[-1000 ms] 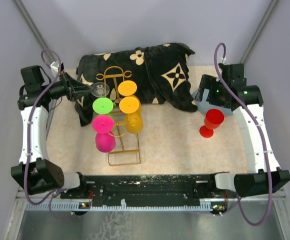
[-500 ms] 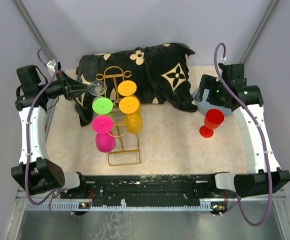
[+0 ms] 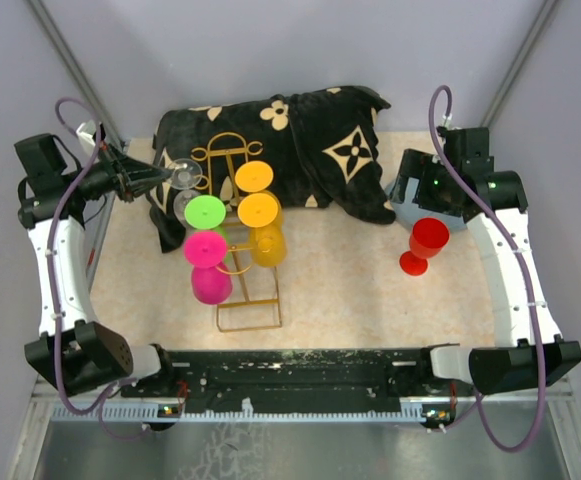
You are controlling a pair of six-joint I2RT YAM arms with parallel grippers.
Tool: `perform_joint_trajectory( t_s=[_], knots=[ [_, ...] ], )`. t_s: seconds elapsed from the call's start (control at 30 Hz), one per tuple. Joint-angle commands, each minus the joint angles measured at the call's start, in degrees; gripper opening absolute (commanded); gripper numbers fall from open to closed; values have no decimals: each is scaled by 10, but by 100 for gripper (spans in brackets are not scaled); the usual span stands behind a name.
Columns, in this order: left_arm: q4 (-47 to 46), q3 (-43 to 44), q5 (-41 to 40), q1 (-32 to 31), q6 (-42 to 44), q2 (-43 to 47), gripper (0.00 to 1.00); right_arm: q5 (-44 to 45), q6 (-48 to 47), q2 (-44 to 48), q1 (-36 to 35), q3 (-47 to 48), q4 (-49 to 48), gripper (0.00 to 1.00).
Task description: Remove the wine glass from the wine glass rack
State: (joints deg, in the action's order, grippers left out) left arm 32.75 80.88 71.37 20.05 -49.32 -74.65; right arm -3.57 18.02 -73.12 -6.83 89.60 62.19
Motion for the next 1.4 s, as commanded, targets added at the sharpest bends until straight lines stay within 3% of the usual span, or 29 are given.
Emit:
perform_joint_trajectory(
  t_s=[0.0,0.2,0.33,0.53,0.67,0.87,1.07,1.23,1.37],
  knots=[
    [-26,-2,21,12,-10,19,0,-9,-8,5,3,3,-22,98],
    [-141,38,23,34,-65,-16,0,-16,-6,5,3,-2,-26,98],
    [-249,104,27,38,-91,-63,0,-19,-7,0,4,2,-29,98],
    [-340,238,33,38,-116,-156,0,-26,-9,-5,3,10,-30,98],
    [-473,304,49,31,-131,-203,0,-35,-8,-9,3,14,-33,98],
    [-483,349,87,-3,60,-202,0,-53,3,-20,3,28,-41,98],
    [-272,386,75,-60,409,-180,0,-64,-3,-60,3,101,-30,98],
    [-211,390,37,-104,569,-175,0,-97,6,-111,3,200,-19,98],
    [-131,402,-21,-154,747,-171,0,-145,31,-167,3,299,-15,98]
  ],
)
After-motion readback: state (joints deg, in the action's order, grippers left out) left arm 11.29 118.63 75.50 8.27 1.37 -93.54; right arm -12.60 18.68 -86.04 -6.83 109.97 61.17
